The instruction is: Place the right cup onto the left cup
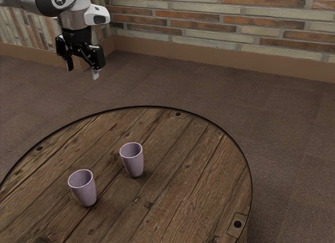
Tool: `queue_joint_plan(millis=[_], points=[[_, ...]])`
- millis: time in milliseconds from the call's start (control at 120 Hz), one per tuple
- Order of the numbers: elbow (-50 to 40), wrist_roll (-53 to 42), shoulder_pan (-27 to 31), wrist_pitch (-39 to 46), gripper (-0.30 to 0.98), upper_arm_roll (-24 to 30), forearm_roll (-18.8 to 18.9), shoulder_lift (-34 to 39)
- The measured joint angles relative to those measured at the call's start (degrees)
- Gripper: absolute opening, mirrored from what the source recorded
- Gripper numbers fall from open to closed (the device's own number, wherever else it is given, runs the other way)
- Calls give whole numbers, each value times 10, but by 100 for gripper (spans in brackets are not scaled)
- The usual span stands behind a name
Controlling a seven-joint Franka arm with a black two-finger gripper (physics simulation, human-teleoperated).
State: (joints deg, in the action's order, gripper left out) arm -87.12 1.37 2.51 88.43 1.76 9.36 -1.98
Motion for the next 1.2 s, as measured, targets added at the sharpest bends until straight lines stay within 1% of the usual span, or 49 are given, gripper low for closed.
queue_joint_plan(millis=[100, 242, 375, 475, 742, 1042, 1200], points=[[0, 2, 5, 1, 69, 6, 1, 0], [-1, 16, 28, 4, 69, 50, 4, -8], [-9, 42, 1, 10, 69, 78, 6, -23], [-36, 64, -18, 27, 69, 89, 6, -25], [-105, 106, -5, 97, 69, 91, 4, -46], [-200, 136, -6, 208, 69, 92, -3, -50], [-237, 152, -7, 265, 69, 105, -6, -59]])
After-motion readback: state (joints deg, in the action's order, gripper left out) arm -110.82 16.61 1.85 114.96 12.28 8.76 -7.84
